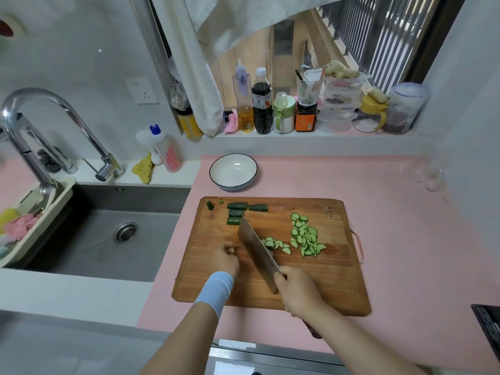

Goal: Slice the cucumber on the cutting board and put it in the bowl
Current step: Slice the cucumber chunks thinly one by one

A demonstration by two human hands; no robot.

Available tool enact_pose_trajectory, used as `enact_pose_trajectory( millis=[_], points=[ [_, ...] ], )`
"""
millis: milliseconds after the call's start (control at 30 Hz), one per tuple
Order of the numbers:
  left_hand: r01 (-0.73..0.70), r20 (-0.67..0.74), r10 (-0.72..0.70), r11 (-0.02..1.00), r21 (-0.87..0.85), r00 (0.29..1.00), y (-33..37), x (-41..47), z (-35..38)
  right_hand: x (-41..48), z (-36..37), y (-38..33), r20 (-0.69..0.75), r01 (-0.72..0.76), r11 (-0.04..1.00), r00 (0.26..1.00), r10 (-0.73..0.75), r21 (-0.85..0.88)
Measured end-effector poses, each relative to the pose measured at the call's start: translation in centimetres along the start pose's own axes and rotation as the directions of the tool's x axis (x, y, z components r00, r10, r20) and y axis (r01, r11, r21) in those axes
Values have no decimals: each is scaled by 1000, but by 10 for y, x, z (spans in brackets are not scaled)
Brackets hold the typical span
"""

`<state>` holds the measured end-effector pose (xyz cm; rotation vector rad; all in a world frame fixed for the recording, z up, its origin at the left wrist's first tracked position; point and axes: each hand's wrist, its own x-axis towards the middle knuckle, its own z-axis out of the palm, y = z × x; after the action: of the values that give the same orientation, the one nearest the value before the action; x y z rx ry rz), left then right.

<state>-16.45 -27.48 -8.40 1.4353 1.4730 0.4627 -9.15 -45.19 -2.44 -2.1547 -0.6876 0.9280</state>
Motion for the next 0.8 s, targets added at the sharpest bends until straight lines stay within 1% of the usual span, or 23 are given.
enact_pose_trajectory(
  millis=[67,133,267,400,533,633,700,800],
  points=[
    [-20,26,19,998,60,999,1,-6,0,0,2,0,-21,-4,1000,1000,4,-20],
    [-37,54,32,995,91,998,4,-13,0,1,-2,1,-50,-43,999,998,42,-14],
    [-50,111,33,986,157,993,10,-17,5,4,-24,6,-141,-96,994,986,88,-49],
    [-148,174,104,953,264,979,19,-17,13,6,-44,9,-233,-151,986,964,130,-74],
    [-244,224,175,911,333,959,33,-9,21,5,-51,4,-247,-156,985,960,134,-73],
    [-340,234,262,848,408,936,45,5,26,8,-51,-5,-240,-138,990,962,128,-28],
    [-427,253,346,778,462,903,54,20,30,14,-50,-11,-234,-135,991,963,133,8],
    [-495,293,399,680,542,869,70,46,39,25,-51,-20,-239,-136,990,961,141,35]
  ],
)
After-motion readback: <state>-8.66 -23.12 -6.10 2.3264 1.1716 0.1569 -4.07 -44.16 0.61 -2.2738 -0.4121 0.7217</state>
